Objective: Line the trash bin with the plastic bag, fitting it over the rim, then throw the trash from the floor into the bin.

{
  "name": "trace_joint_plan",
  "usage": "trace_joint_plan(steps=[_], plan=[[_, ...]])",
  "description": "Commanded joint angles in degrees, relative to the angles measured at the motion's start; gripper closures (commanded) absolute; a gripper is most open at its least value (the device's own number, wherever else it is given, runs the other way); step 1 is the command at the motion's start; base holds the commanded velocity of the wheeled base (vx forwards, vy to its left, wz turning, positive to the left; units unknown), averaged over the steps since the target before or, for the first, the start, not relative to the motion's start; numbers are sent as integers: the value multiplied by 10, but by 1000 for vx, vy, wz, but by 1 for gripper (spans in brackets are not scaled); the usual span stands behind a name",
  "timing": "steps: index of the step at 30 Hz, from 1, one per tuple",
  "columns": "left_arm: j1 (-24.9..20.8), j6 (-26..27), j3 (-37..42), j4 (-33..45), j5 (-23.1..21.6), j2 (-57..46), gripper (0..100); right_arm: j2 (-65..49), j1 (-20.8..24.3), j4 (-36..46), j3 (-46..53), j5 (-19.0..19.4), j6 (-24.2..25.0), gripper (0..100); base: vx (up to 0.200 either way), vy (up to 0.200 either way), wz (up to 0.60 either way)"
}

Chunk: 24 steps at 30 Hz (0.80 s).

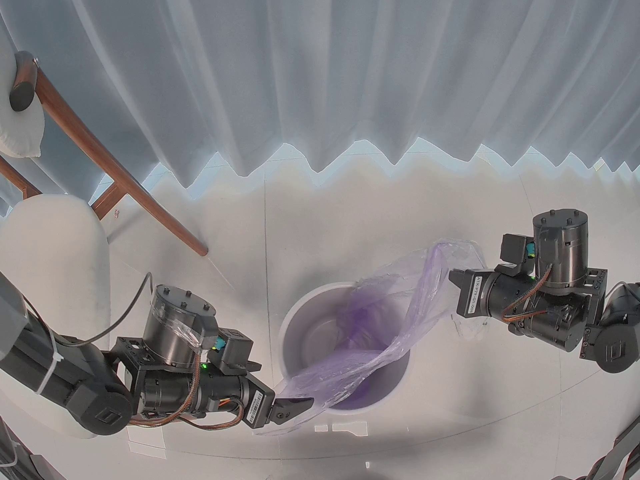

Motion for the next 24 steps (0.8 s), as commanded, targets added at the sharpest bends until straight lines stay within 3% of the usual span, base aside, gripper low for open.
trace_joint_plan(steps=[1,15,16,21,24], plan=[[3,1,-2,0,1,40,0,1,-3,0,-2,1,0,100,0,0,0],[12,-4,-30,-3,22,93,0,-4,-9,0,1,1,1,100,0,0,0],[12,-5,-29,-2,22,93,100,-4,-9,0,1,1,0,100,0,0,0],[18,-11,-33,-6,17,90,100,-4,-9,0,4,1,0,100,0,0,0],[27,-34,-83,-10,17,87,100,-4,-8,2,11,3,-3,100,0,0,0]])
